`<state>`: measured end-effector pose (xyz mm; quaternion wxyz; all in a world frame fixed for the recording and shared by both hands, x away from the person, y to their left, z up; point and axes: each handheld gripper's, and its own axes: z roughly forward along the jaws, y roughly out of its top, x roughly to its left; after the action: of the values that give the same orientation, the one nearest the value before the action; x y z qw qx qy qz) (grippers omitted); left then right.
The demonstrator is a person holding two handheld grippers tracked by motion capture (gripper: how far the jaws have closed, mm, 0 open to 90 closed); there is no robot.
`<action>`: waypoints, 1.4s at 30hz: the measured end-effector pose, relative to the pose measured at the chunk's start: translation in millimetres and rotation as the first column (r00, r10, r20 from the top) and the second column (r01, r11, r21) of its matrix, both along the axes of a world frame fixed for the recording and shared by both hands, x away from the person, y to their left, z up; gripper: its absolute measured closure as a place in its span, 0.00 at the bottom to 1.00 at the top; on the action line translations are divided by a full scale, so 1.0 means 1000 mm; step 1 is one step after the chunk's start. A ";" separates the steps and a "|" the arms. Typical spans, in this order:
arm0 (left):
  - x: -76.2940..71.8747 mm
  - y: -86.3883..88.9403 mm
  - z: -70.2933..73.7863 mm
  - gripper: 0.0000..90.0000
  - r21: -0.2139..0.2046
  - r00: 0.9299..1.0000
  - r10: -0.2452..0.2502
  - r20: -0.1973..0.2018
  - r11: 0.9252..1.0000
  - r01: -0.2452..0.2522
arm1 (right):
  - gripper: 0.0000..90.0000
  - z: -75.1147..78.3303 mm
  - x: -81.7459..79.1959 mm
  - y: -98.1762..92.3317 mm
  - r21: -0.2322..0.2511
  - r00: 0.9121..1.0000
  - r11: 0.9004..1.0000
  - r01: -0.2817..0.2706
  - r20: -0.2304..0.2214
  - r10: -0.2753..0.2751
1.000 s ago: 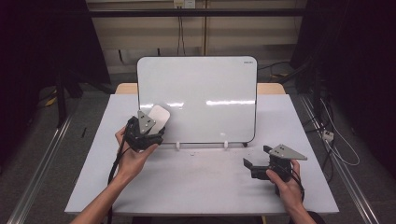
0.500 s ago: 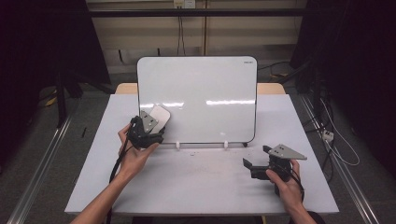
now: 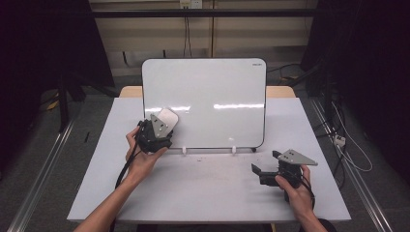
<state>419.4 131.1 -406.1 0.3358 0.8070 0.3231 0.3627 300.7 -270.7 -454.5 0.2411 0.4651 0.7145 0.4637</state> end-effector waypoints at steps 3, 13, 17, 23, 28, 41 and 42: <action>0.000 0.002 0.001 0.32 -0.019 1.000 -0.009 -0.011 1.000 0.009 | 0.05 0.000 0.000 0.000 -0.002 1.000 1.000 0.002 0.000 -0.002; 0.000 0.003 0.001 0.16 -0.062 0.998 -0.036 -0.050 0.998 0.033 | 0.05 0.001 0.001 0.000 0.004 1.000 1.000 0.015 0.003 -0.015; 0.000 0.006 0.003 0.12 -0.093 0.998 -0.041 -0.056 0.995 0.036 | 0.05 0.001 0.001 0.001 0.005 1.000 1.000 0.024 -0.002 -0.024; -0.001 0.009 0.006 0.09 -0.118 0.997 -0.049 -0.060 0.992 0.041 | 0.05 0.000 0.001 0.001 0.006 1.000 1.000 0.027 -0.004 -0.027; -0.004 0.011 0.010 0.08 -0.131 0.996 -0.057 -0.062 0.990 0.048 | 0.05 0.000 0.001 0.001 0.003 1.000 1.000 0.019 0.001 -0.019; -0.013 0.023 0.022 0.05 -0.248 0.990 -0.074 -0.121 0.968 0.042 | 0.05 0.000 0.000 0.000 -0.001 1.000 1.000 0.012 0.000 -0.012; -0.013 0.024 0.022 0.05 -0.262 0.989 -0.076 -0.127 0.964 0.041 | 0.05 0.000 0.000 0.000 -0.002 1.000 1.000 0.013 -0.001 -0.013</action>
<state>406.1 155.3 -384.4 0.4258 0.7885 0.3656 0.2517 301.0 -270.3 -454.5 0.2442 0.4697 0.7120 0.4613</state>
